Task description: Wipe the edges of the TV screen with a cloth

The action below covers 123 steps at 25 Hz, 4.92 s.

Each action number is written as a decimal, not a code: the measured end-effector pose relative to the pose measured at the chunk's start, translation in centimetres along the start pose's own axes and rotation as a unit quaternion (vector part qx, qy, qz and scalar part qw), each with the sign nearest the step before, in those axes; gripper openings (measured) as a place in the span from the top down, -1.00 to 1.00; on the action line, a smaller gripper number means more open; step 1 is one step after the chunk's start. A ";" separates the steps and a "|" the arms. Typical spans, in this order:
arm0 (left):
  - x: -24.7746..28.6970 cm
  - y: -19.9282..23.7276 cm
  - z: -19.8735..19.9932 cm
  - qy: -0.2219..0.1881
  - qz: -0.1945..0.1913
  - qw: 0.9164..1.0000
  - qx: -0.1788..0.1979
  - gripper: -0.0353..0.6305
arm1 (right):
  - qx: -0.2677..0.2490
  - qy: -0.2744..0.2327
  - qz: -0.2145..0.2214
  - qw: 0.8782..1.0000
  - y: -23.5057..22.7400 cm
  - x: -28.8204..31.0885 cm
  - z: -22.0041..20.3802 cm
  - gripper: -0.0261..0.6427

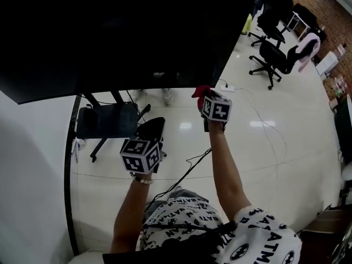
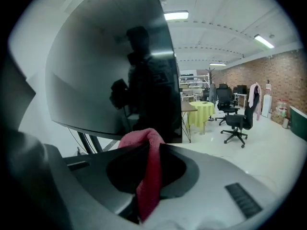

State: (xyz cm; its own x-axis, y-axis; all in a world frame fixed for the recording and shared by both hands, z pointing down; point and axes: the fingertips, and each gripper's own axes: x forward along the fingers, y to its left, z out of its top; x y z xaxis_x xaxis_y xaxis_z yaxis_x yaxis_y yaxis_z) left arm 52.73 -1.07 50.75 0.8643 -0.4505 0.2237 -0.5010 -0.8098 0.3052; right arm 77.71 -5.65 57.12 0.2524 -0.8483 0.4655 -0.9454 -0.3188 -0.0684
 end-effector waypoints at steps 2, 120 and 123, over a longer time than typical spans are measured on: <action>0.0 0.5 0.0 -0.001 0.006 1.000 -0.002 0.88 | -0.010 0.005 0.009 1.000 1.2 0.5 0.1 0.76; -55.4 76.7 8.4 -0.035 0.307 0.949 -0.069 0.88 | -0.083 -0.070 0.295 0.949 113.0 17.8 1.9 0.76; -55.6 77.0 8.5 -0.035 0.308 0.948 -0.069 0.88 | -0.079 -0.089 0.287 0.950 113.6 17.7 3.2 0.76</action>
State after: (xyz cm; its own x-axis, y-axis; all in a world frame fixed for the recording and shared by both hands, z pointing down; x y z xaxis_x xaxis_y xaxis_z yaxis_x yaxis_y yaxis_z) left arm -33.57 -41.57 53.90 0.4045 -0.8494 0.3390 -0.9085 -0.3305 0.2557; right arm -24.57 -58.18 54.78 -0.2977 -0.9255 0.2343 -0.9533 0.2748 -0.1256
